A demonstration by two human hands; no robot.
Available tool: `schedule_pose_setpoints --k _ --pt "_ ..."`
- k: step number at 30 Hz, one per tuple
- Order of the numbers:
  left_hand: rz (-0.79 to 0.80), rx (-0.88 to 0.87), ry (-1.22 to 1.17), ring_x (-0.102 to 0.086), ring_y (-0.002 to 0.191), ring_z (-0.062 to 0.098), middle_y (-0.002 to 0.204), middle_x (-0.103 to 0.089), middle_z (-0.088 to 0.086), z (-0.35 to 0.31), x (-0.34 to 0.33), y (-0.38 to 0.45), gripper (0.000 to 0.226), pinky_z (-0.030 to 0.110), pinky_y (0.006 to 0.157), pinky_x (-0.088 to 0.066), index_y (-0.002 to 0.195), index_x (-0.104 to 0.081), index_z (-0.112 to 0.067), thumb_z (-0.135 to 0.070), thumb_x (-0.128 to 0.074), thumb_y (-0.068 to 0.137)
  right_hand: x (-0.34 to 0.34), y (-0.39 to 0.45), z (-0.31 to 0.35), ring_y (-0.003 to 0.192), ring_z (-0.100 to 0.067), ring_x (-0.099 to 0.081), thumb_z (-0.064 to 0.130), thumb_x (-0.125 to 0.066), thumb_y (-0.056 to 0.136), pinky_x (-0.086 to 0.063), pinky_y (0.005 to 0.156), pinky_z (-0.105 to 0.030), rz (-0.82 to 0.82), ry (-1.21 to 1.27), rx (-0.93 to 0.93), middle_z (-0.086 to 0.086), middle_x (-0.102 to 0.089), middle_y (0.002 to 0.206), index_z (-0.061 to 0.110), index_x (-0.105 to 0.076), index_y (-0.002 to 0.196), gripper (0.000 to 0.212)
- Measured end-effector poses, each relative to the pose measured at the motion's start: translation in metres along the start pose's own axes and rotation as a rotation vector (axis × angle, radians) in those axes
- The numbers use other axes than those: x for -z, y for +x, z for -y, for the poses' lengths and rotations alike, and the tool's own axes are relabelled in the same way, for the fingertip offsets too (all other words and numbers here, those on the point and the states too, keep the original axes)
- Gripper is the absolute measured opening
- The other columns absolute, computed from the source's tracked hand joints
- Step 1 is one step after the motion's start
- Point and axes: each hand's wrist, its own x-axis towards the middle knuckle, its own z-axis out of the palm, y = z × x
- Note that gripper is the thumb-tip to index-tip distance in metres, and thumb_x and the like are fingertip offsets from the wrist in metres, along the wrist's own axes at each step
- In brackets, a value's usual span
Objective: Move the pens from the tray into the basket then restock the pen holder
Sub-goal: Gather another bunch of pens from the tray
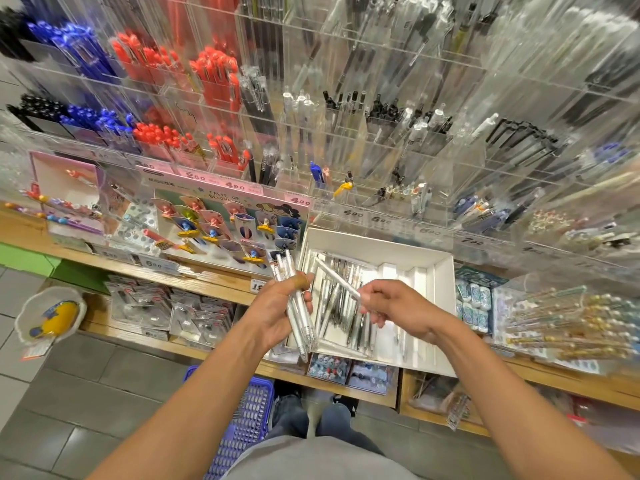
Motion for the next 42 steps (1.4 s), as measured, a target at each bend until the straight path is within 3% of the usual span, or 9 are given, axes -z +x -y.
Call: schedule_pose_setpoints --k 5,10,17,22,26,31,36,40,42 --pt "0.035 0.017 -0.036 -0.062 0.077 0.032 0.076 -0.056 0.01 0.007 -0.013 0.0 0.028 0.055 0.087 -0.054 0.091 -0.062 -0.004 -0.018 -0.08 0.075 -0.046 -0.005 0.017 0.067 -0.016 -0.065 0.013 -0.064 0.091 -0.053 0.061 -0.025 0.085 0.129 0.032 -0.001 -0.07 0.078 0.009 -0.059 0.1 0.011" --pt "-0.005 -0.03 0.026 -0.057 0.065 0.026 0.07 -0.054 0.012 0.011 -0.021 -0.009 0.024 0.036 0.057 -0.057 0.092 -0.059 -0.003 -0.009 -0.075 0.075 -0.07 -0.001 0.019 0.063 -0.025 -0.067 0.026 -0.077 0.081 -0.052 0.054 -0.025 -0.028 0.022 0.127 -0.005 -0.073 0.078 0.017 -0.059 0.085 0.02" --pt "-0.087 -0.097 0.005 -0.059 0.063 0.016 0.076 -0.058 0.008 0.007 0.0 -0.013 0.025 0.031 0.068 -0.051 0.099 -0.057 -0.004 0.001 -0.067 0.077 -0.038 0.033 -0.022 0.062 -0.007 -0.065 0.033 -0.058 0.095 -0.053 0.062 -0.026 -0.115 -0.193 -0.031 -0.001 -0.072 0.089 0.02 -0.064 0.092 0.014" --pt "-0.027 -0.086 -0.017 -0.062 0.06 0.014 0.071 -0.061 0.006 0.003 0.017 -0.02 0.029 0.027 0.056 -0.056 0.096 -0.058 -0.005 -0.006 -0.07 0.07 -0.046 0.061 -0.079 0.1 -0.014 -0.058 0.018 -0.053 0.097 -0.045 0.085 -0.024 0.223 -0.772 -0.133 -0.003 -0.062 0.124 0.013 -0.061 0.12 0.025" --pt "-0.03 -0.083 -0.025 -0.062 0.062 0.016 0.072 -0.062 0.008 0.003 0.022 -0.021 0.025 0.029 0.056 -0.056 0.095 -0.058 -0.003 -0.007 -0.069 0.073 -0.055 0.067 -0.078 0.091 -0.013 -0.052 0.022 -0.052 0.098 -0.038 0.078 -0.024 0.283 -0.861 -0.07 -0.005 -0.063 0.116 0.011 -0.062 0.118 0.025" --pt "-0.031 -0.082 -0.022 -0.064 0.063 0.015 0.074 -0.065 0.007 0.003 0.022 -0.021 0.022 0.029 0.058 -0.057 0.092 -0.063 -0.003 -0.007 -0.072 0.072 -0.045 0.052 -0.05 0.076 -0.015 -0.06 0.025 -0.06 0.094 -0.046 0.066 -0.024 0.094 -0.538 -0.013 0.005 -0.065 0.092 0.024 -0.064 0.096 0.005" --pt "-0.049 -0.097 -0.014 -0.068 0.064 0.017 0.078 -0.07 0.008 0.008 0.011 -0.016 0.026 0.031 0.059 -0.059 0.092 -0.069 -0.005 -0.011 -0.079 0.068 -0.046 0.02 -0.004 0.053 -0.001 -0.056 0.029 -0.07 0.088 -0.046 0.054 -0.019 -0.132 0.005 0.088 0.009 -0.067 0.066 0.023 -0.059 0.1 0.017" --pt "0.052 -0.017 -0.069 -0.07 0.102 0.041 0.11 -0.067 0.034 0.016 -0.004 -0.012 0.031 0.049 0.078 -0.06 0.096 -0.064 0.003 -0.014 -0.08 0.076 -0.075 0.014 0.02 0.052 0.0 -0.057 0.028 -0.076 0.082 -0.046 0.051 -0.018 -0.211 0.085 0.142 0.005 -0.067 0.069 0.016 -0.061 0.09 0.022" --pt "0.02 -0.009 -0.084 -0.07 0.103 0.041 0.111 -0.067 0.035 0.016 -0.011 -0.012 0.048 0.044 0.071 -0.061 0.107 -0.058 0.008 -0.014 -0.082 0.072 -0.088 0.015 0.023 0.052 -0.001 -0.056 0.029 -0.078 0.079 -0.046 0.051 -0.018 -0.284 0.061 0.161 0.006 -0.064 0.067 0.019 -0.061 0.083 0.02"
